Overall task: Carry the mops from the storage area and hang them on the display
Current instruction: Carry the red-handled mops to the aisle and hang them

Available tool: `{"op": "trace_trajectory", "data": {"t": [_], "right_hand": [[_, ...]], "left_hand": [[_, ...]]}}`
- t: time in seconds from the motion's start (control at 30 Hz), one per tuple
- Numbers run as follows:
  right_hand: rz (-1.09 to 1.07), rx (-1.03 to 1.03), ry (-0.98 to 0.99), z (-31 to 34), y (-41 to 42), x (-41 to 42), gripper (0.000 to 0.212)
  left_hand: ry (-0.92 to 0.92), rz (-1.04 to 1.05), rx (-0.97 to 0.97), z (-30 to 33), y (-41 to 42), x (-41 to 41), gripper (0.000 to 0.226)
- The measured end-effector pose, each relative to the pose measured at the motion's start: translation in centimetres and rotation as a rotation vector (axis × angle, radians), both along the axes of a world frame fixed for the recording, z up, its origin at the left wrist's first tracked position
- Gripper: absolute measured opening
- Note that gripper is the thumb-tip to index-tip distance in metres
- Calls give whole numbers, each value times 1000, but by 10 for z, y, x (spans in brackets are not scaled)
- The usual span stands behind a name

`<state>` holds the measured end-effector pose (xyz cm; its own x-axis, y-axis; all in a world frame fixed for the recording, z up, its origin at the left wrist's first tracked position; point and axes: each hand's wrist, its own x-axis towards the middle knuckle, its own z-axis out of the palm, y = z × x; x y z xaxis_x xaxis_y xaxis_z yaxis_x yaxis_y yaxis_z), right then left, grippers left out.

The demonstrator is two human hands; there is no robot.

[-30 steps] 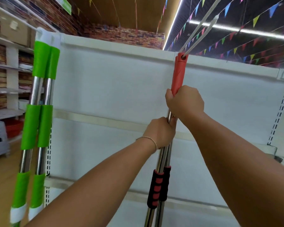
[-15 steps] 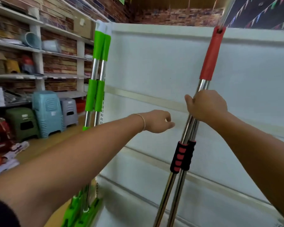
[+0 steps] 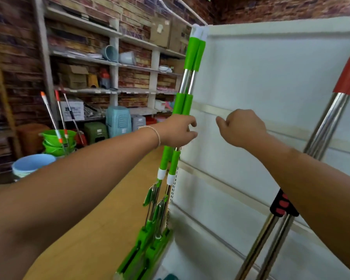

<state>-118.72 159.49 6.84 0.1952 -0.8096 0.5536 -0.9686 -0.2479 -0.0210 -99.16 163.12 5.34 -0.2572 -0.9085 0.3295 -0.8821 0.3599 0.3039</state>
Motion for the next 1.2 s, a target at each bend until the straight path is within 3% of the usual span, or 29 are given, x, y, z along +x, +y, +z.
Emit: {"op": "trace_trajectory", "data": {"t": [0.47,0.7,1.2], "right_hand": [[251,-42,118,4,6,246,53],[340,-8,88,2,6,373,57],[555,46,132,-29,-24,565,58]], "left_hand": [[-175,243,16,3,64,256,45],[-237,391,46,-2,85,390,43],[-219,531,105,-36,56,550,48]]}}
